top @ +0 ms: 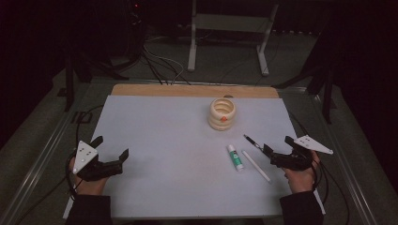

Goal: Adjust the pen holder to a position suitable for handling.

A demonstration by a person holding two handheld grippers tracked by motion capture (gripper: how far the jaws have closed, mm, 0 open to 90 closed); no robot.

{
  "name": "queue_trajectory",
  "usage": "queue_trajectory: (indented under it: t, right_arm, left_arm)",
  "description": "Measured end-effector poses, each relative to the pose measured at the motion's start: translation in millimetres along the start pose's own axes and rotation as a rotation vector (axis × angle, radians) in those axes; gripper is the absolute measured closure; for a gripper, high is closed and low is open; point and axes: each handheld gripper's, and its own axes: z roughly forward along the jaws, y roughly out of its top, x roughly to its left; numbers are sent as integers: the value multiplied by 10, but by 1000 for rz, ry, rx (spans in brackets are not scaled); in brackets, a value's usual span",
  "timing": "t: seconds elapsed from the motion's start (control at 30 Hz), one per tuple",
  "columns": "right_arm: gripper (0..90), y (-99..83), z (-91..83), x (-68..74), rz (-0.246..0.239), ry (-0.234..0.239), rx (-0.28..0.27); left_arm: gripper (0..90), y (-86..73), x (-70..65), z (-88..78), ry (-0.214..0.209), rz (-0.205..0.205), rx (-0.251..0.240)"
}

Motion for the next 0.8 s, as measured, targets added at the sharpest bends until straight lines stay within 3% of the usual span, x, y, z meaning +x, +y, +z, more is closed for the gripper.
queue_trajectory:
  t: [0.1,0.57,0.67,0.8]
  right_arm:
    - [0,33,31,9,23,17,-3]
    - [0,355,219,138,14,15,8]
    - [0,415,277,160,28,28,0]
    - [0,464,360,194,33,39,-1]
  left_arm:
    - [2,-5,1,3,1,-1,0]
    - [1,-33,-13,14,32,-3,0]
    - [1,-47,10,20,34,-18,-2]
    - [1,-60,15,35,45,-5,11]
